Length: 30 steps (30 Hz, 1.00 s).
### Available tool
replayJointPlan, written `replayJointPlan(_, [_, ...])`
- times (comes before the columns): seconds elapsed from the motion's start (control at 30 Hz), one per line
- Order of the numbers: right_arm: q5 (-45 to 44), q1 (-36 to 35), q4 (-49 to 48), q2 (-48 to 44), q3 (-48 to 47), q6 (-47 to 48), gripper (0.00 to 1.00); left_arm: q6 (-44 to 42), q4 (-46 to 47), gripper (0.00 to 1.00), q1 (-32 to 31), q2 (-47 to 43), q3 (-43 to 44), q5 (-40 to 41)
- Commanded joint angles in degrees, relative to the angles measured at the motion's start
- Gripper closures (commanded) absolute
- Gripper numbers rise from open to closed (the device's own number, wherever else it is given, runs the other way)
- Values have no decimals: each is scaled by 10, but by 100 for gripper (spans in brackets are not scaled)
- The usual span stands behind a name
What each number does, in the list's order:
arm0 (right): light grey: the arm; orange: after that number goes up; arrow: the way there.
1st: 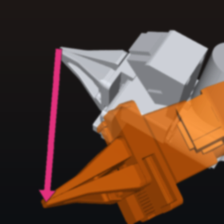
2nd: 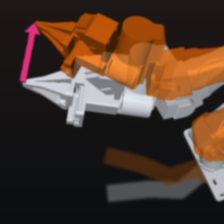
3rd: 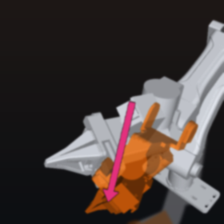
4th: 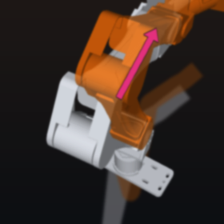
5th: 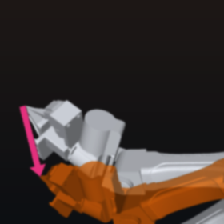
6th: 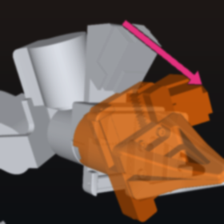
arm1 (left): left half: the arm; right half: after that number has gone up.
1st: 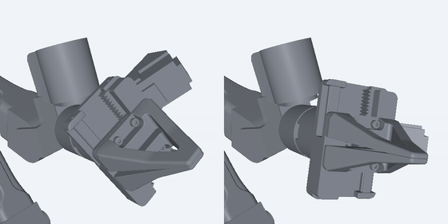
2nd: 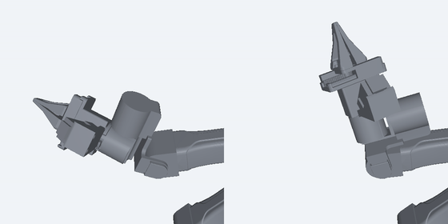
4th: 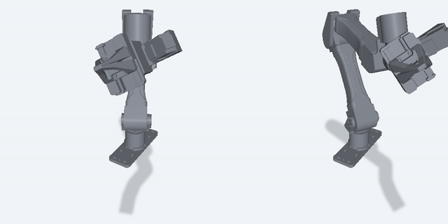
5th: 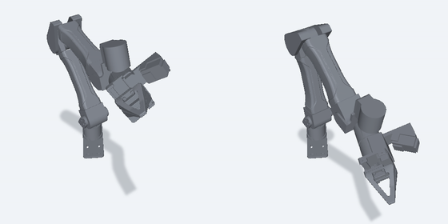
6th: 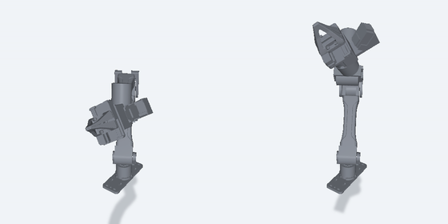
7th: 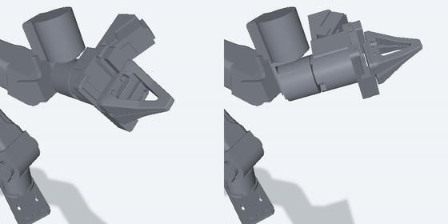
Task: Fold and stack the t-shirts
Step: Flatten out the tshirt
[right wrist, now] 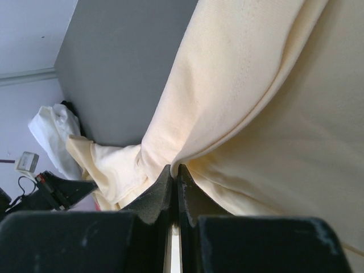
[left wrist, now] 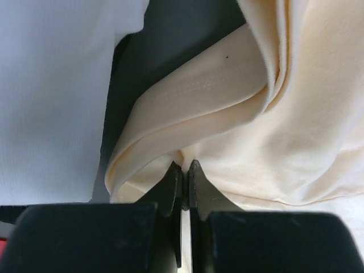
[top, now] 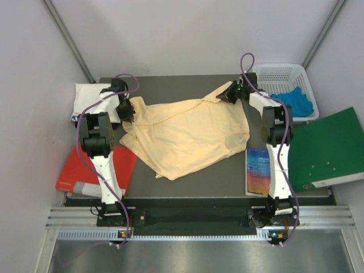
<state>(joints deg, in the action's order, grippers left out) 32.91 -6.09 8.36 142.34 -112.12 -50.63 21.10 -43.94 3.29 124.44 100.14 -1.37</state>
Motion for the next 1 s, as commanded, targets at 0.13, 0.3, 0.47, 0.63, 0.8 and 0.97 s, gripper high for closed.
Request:
replayJointPlan(0.13, [8,6,-15,-65,2,8,100,-6,4,100,3,-32,85,29])
replayJointPlan(0.3, [8,6,0,-79,2,24,100,-11,2,79,4,-47,128,40])
replayJointPlan(0.47, [11,6,3,-80,6,26,100,-10,2,96,5,-39,139,26])
replayJointPlan(0.63, [11,8,1,-88,13,31,100,-7,7,100,3,-45,132,16])
replayJointPlan(0.8, [13,9,2,-98,13,33,100,-12,8,100,4,-62,139,1])
replayJointPlan(0.97, [-7,11,72,-131,-69,76,100,1,15,100,5,-97,195,-31])
